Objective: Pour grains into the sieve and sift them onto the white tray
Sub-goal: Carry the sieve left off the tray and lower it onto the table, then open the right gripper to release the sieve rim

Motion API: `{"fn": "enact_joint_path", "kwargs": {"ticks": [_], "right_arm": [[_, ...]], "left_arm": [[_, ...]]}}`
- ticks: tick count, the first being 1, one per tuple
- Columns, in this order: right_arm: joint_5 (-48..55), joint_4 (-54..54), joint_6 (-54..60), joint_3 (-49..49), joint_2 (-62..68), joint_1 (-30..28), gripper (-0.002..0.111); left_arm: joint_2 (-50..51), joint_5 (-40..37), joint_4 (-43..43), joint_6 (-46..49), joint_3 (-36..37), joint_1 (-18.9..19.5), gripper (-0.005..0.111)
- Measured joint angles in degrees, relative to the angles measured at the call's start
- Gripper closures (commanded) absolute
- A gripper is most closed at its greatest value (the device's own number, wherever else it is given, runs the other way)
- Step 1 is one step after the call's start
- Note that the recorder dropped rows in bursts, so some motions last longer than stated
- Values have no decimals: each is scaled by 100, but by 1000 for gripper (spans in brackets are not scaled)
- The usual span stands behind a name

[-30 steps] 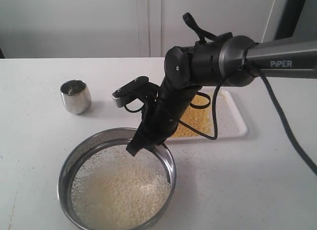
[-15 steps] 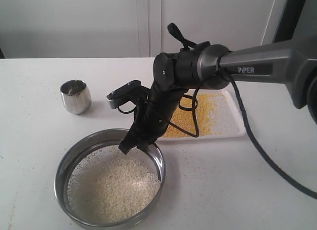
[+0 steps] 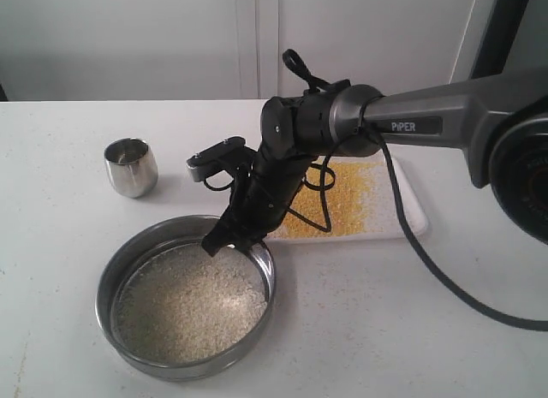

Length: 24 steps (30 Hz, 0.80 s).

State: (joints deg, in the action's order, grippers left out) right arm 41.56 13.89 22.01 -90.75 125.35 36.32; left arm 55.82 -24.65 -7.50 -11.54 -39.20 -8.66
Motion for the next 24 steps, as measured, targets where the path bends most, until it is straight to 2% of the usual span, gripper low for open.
{"fn": "enact_joint_path", "kwargs": {"ticks": [1,3,8,10,18,21,24], "right_arm": [[-69,-34,-85,0,4,0,107],[-94,-46,-122,0,4,0,98],[-165,-119,-136,0,26,0,57],[-165,-132,-140,0,-2,0,51],[-152,23,-149,0,-396,-9,53],[-152,102,-149,0,-587,-9,64],[-115,115,-149,0,-750,-9,85]], "left_arm": [[0,0,0,0,0,0,107],[0,0,0,0,0,0,107],[0,0,0,0,0,0,107],[0,0,0,0,0,0,107],[0,0,0,0,0,0,107],[0,0,0,0,0,0,107],[0,0,0,0,0,0,107]]}}
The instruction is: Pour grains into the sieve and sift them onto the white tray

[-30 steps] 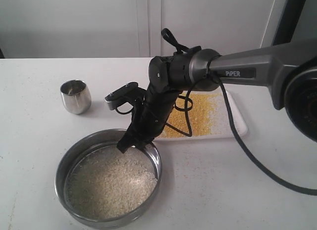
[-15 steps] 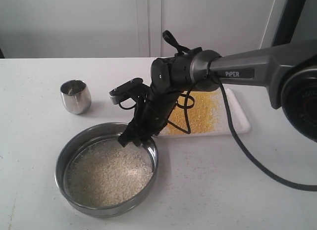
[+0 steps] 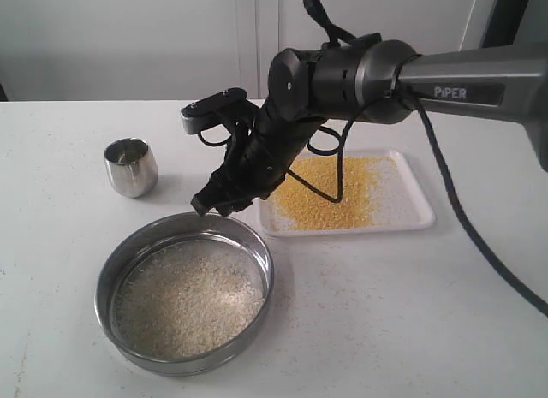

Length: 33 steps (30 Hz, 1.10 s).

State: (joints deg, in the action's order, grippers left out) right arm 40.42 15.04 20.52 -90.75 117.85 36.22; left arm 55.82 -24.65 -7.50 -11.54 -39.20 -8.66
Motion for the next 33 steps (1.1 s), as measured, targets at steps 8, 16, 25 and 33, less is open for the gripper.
{"fn": "enact_joint_path", "kwargs": {"ticks": [8,16,25,33], "right_arm": [[568,-12,-97,0,-245,-85,108],[1005,-737,-700,65,-644,-564,108],[1006,-1001,-917,844,-1330,-1278,108],[825,-1019,-941,1599,-2001,-1955,108]], "left_arm": [[0,0,0,0,0,0,107],[0,0,0,0,0,0,107],[0,0,0,0,0,0,107],[0,0,0,0,0,0,107]]}}
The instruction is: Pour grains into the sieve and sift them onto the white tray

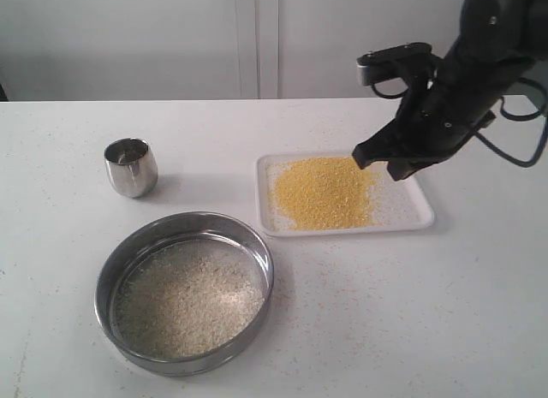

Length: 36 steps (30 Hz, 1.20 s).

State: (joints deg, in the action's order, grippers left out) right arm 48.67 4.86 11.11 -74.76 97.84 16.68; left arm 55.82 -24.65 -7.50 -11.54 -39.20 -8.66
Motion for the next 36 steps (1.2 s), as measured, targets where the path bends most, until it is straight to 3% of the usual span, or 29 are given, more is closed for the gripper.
{"fn": "enact_joint_path", "kwargs": {"ticks": [13,28,36], "right_arm": [[-552,-45,-78,1090,-1445,-844,108],[-2479,-45,-320,2560,-3696,-873,108],[-2767,-45,-341,3110,-5006,-873,108]], "left_arm": [[0,0,0,0,0,0,107],[0,0,0,0,0,0,107],[0,0,0,0,0,0,107]]}}
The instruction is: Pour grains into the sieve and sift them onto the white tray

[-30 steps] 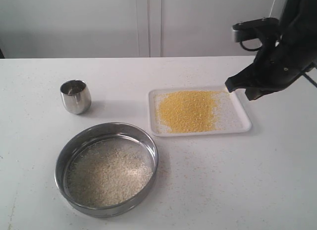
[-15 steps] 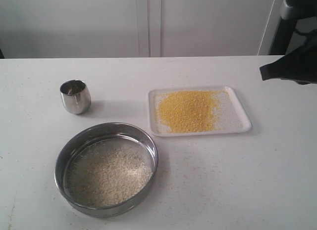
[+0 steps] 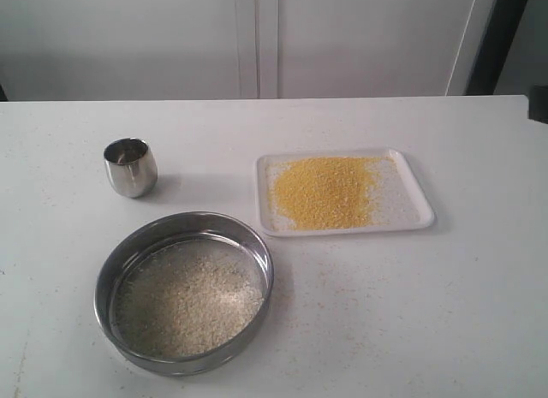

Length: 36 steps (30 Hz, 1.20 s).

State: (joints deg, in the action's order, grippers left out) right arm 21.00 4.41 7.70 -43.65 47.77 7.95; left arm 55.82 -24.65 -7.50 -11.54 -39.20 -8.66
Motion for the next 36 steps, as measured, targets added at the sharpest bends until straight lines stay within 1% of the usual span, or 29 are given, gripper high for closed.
{"fn": "enact_joint_path", "kwargs": {"ticks": [4,10,16,19,23,28,33,36], "right_arm": [[112,0,0,42,-583,0,108],[120,10,0,42,-954,0,108],[120,10,0,171,-1727,0,108],[111,10,0,458,-2021,0,108],[86,10,-12,1110,-2623,0,108],[27,120,-24,1381,-3120,0,108],[-79,144,-389,1877,-3391,0,108],[-218,144,-446,2373,-3850,0,108]], "left_arm": [[0,0,0,0,0,0,107],[0,0,0,0,0,0,107],[0,0,0,0,0,0,107],[0,0,0,0,0,0,107],[0,0,0,0,0,0,107],[0,0,0,0,0,0,107],[0,0,0,0,0,0,107],[0,0,0,0,0,0,107]]}}
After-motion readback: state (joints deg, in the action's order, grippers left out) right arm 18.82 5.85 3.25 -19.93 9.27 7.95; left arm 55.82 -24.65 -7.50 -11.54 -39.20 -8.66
